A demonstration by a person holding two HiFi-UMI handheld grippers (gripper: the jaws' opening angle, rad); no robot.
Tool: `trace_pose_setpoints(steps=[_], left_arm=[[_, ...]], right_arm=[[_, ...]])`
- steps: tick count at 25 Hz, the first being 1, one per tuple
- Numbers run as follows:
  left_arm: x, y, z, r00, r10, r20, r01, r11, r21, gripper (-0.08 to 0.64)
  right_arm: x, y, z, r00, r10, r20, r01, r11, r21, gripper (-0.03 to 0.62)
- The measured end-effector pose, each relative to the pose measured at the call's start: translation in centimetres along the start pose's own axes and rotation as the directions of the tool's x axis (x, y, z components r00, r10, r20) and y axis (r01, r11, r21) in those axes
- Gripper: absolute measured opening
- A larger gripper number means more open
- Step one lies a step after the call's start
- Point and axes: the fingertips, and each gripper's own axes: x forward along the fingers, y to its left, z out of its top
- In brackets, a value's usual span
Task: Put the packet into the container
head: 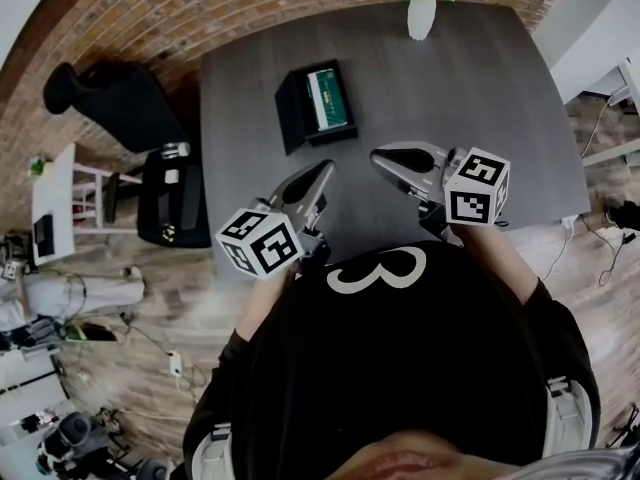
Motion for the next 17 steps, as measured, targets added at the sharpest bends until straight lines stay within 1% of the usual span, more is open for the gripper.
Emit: trace_pose_setpoints(steps=[7,13,17], left_arm=[[-0.5,-0.8,0.1,1.0,-0.006,0.029,0.005,0.999,0.054,0.011],[0.2,-1.3,1.4,0.999,-0.024,0.025,0.023,0.999,0.043,0.011],[0.8,-1.5,1.9,0.999,-0.027,0.03,0.025,0.998,0.053,0.011]], right_arm=[[-0.8,1.1,0.1,1.0,-0.015,0.015,0.016,0.999,-0.048,0.0],[-0.7,0.6,1.3,1.0,-0.004,0.022,0.005,0.998,-0.055,0.0],[-0.9,0.0,1.7,1.0,-0.005,0.022,0.006,0.999,-0.05,0.0]])
